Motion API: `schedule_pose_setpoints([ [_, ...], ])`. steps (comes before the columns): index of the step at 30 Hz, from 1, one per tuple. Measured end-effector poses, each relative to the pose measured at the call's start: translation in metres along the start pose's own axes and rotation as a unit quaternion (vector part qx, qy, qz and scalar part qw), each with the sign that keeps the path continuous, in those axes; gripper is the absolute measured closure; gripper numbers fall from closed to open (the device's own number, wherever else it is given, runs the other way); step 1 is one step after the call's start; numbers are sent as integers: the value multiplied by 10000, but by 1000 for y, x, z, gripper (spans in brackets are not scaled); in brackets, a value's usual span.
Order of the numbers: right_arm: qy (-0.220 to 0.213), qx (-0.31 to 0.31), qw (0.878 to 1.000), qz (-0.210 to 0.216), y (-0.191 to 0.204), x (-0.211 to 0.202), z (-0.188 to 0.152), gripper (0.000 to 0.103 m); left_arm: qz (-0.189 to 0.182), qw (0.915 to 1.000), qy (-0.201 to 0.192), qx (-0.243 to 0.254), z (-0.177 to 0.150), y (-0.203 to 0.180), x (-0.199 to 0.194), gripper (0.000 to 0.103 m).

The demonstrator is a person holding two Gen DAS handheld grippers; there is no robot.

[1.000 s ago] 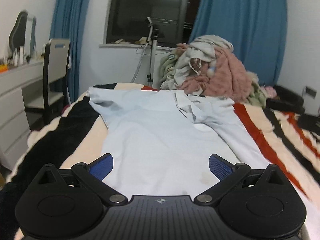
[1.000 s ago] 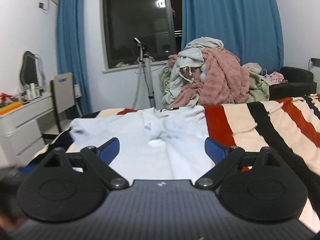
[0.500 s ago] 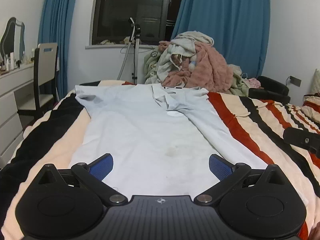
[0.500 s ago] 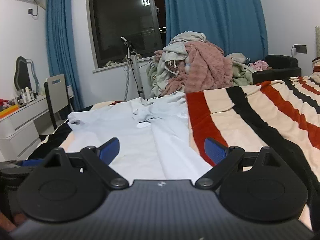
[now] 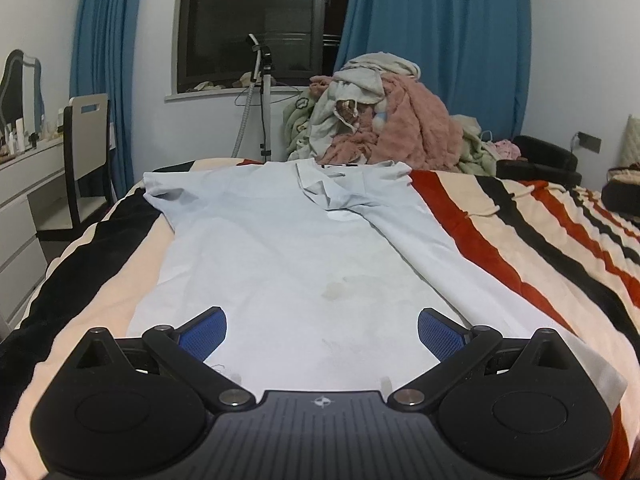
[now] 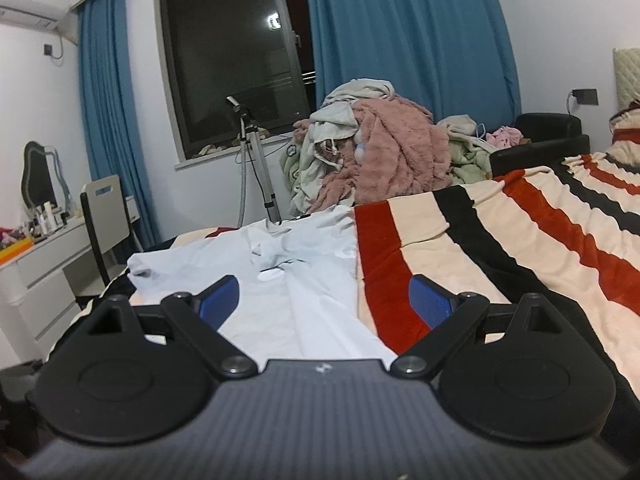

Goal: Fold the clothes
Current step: 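Grasp the other shirt side with the left gripper and fold it inward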

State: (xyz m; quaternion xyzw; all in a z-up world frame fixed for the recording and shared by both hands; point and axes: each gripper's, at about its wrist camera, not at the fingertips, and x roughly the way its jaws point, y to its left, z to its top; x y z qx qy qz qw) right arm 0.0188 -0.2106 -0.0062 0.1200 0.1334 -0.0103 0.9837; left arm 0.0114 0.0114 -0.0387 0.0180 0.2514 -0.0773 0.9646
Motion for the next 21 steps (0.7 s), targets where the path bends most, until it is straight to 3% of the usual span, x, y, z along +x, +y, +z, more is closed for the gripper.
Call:
schedule_pose_setpoints([
  [6,-92,240,9997,-20,-19,-7,10,10,-238,9995,16,217,-5,-14,-3,2],
  [13,-232,558,9980,-206,-56,-17,23,10,-887,9944,296,498,-15,-57,5,8],
  [18,-309,986,9934,-492,-100,-25,27,10,-1434,9864,487,644,-22,-104,14,15],
  [21,-416,1414,9867,-691,-125,-33,25,10,-1833,9783,565,786,-28,-137,18,26],
])
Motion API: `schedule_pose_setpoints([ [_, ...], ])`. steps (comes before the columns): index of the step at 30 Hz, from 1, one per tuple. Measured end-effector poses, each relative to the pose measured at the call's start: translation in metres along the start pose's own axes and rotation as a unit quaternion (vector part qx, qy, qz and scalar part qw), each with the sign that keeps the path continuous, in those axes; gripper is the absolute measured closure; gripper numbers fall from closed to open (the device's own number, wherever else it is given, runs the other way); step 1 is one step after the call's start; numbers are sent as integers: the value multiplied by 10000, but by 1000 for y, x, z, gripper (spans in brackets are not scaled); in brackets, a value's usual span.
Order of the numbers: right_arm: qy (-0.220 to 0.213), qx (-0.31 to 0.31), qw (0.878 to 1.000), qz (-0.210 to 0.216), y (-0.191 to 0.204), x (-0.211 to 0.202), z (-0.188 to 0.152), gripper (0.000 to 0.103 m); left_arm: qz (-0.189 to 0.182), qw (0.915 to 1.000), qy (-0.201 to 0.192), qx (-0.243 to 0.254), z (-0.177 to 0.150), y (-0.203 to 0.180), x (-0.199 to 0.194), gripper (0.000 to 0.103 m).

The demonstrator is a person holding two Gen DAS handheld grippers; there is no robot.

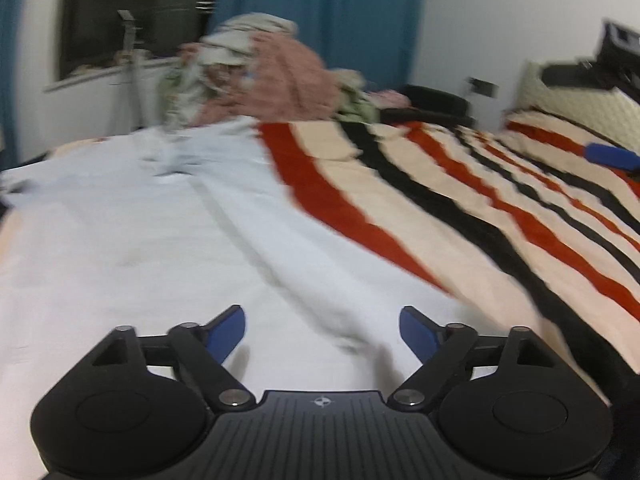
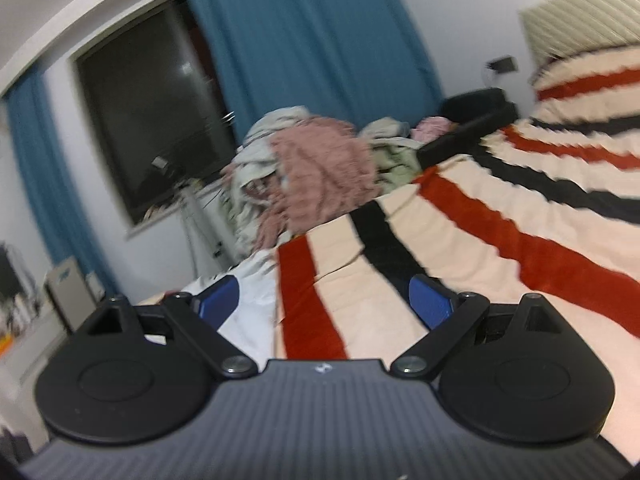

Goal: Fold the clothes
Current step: 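Grasp the other shirt side with the left gripper and fold it inward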

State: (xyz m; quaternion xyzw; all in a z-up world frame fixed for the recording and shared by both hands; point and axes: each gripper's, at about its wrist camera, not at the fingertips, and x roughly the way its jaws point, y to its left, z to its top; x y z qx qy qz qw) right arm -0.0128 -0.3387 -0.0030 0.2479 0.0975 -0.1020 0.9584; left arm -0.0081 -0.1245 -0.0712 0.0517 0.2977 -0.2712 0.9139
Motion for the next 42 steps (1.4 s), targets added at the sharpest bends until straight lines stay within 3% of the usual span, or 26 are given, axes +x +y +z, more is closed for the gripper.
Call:
schedule_pose_setpoints([
  [6,-93,392,9986,-337,-26,5,-1,10,-926,9945,116,475,-6,-60,31,35],
  [11,-5,181,9991,-394,-26,16,-8,10,-1102,9900,318,820,-19,-94,67,36],
  [12,36,133,9990,-414,-25,18,-10,10,-1049,9905,392,800,-22,-96,75,41],
  [14,127,49,9988,-463,-24,24,-13,10,-954,9921,448,679,-21,-91,84,85],
  [16,155,45,9987,-491,-25,26,-14,10,-916,9940,445,406,-19,-80,82,95],
  [22,94,-30,9987,-497,-21,22,-14,10,-571,9974,-96,-431,-10,-24,-3,95],
  [27,183,-454,9980,-402,0,19,-20,10,-202,9873,-379,-1529,-21,36,-88,96],
  [30,319,-670,9969,-258,14,20,-25,10,-4,9755,-165,-2194,-38,65,-112,96],
  [33,453,-839,9954,-70,29,18,-31,10,448,9706,176,-2359,-53,85,-111,96],
  [36,621,-968,9932,201,47,16,-41,10,606,9690,378,-2366,-60,94,-109,95],
  [39,750,-1090,9899,509,63,12,-53,10,684,9722,376,-2208,-58,96,-108,75],
  [41,741,-1218,9876,659,73,9,-59,10,725,9765,299,-2007,-52,94,-111,46],
  [42,712,-1283,9864,733,79,7,-61,10,788,9790,244,-1862,-48,92,-112,42],
])
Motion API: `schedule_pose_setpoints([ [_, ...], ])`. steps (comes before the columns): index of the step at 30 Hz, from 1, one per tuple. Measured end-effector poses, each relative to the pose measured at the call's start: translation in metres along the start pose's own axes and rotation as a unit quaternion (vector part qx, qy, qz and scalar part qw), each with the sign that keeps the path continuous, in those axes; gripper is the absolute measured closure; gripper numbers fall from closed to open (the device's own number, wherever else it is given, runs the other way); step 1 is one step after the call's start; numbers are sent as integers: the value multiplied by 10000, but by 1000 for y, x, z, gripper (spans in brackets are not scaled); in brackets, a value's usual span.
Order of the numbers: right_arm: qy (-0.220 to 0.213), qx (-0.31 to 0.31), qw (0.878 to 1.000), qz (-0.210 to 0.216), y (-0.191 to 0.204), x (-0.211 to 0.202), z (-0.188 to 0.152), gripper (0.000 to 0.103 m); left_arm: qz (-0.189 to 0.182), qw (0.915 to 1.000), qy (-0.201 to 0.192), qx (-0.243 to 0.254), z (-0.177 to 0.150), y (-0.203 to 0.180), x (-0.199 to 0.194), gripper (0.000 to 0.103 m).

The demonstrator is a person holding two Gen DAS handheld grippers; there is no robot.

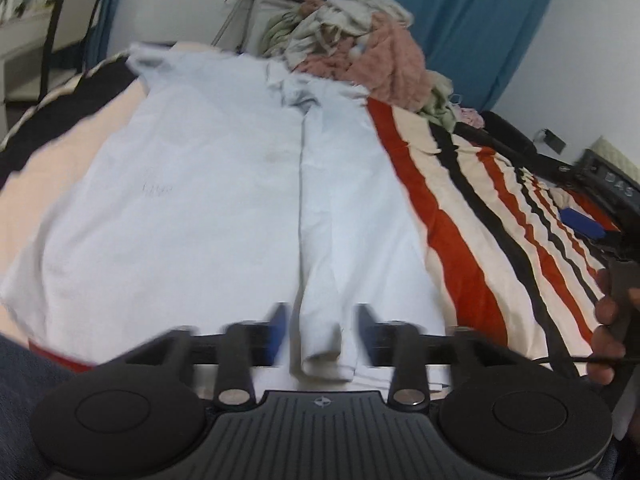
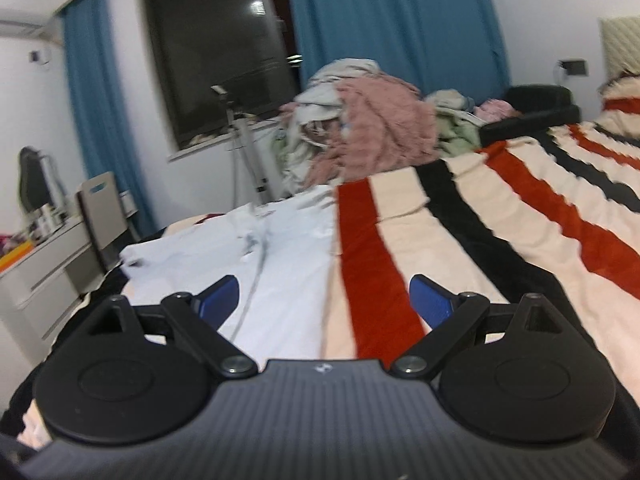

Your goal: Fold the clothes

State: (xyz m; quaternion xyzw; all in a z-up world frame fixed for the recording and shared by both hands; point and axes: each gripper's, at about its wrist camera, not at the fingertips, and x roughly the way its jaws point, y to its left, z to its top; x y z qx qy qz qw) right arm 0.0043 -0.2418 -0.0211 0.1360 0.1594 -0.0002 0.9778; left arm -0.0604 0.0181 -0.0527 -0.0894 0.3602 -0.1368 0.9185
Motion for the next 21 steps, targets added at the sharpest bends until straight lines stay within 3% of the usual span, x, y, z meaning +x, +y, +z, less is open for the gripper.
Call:
schedule_pose_setpoints([
  [2,-73,-83,9999,107,7,-1,-1,10,180,9993,-219,243,8,-7,-2,21],
  [4,-142,-100,9997,177,10,-2,-2,10,287,9982,-393,343,19,-8,-7,13],
  [14,-143,-40,9999,78,33,13,-16,10,306,9921,-1001,698,82,-20,16,2],
  [18,-62,-214,9996,163,41,15,-21,10,272,9931,-1059,424,74,-8,24,2],
  [21,-34,-271,9993,240,45,14,-22,10,411,9906,-1153,607,59,-8,20,2],
])
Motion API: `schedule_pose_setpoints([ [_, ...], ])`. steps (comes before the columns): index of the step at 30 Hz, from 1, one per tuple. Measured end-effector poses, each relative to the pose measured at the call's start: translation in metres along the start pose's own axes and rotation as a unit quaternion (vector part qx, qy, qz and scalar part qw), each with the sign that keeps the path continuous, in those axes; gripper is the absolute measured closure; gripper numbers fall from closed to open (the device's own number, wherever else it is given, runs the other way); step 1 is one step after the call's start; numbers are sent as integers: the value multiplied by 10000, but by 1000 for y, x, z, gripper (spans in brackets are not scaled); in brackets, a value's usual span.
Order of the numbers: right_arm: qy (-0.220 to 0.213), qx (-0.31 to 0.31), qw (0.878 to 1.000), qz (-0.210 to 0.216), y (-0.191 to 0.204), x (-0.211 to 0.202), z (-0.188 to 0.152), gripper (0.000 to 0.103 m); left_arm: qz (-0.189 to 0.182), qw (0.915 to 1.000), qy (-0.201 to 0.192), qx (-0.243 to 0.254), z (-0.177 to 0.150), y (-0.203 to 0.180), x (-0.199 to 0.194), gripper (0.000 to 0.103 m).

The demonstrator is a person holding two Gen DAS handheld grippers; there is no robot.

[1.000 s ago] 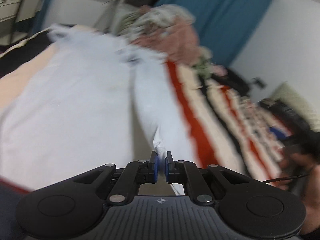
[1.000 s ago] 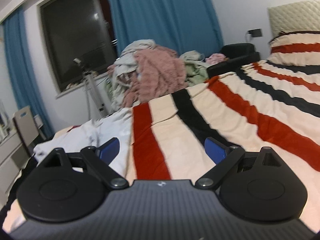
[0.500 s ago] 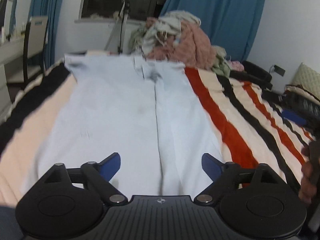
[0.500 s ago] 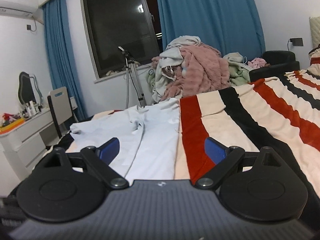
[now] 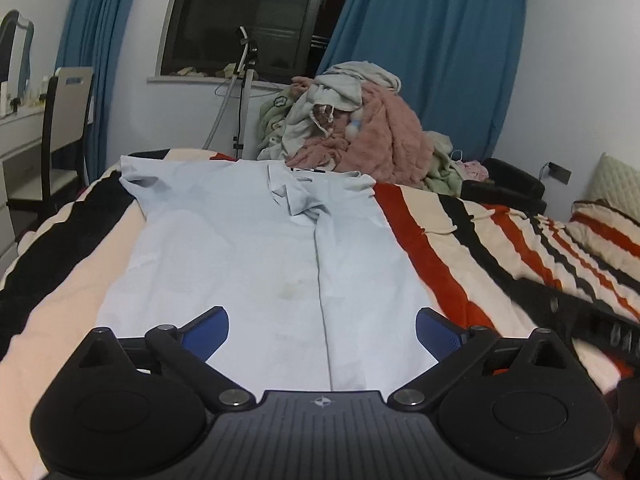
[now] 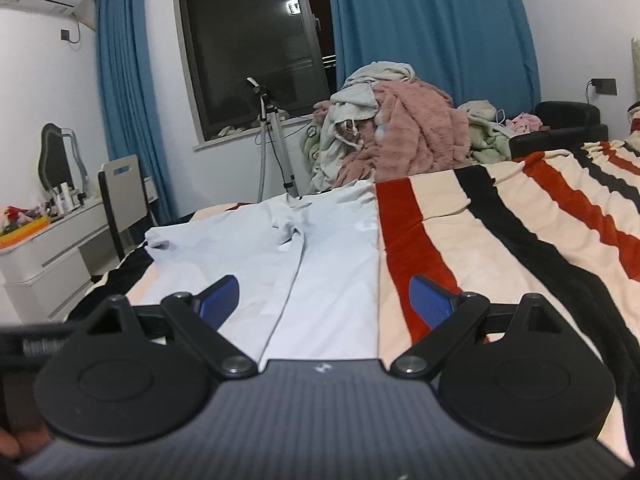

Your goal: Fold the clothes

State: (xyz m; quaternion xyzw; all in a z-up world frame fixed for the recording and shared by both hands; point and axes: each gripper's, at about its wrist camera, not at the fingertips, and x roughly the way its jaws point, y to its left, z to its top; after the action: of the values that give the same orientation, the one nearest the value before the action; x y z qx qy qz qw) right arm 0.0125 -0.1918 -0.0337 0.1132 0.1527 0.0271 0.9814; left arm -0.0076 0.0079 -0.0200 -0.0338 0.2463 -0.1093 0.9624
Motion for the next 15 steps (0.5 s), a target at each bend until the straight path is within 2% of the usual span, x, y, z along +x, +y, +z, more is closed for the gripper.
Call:
schedule_pose_setpoints([
  [2,-52,-10,10000,51,2,-4,1,10,136,9997,-88,165,-7,-3,-5,2],
  [6,-166,-109,9998,40,4,-11,3,10,29,10000,-65,-2,-10,-1,-8,2],
  [15,-186,-122,9998,3,2,-12,4,10,131,9999,-13,-46,-10,4,-10,2],
])
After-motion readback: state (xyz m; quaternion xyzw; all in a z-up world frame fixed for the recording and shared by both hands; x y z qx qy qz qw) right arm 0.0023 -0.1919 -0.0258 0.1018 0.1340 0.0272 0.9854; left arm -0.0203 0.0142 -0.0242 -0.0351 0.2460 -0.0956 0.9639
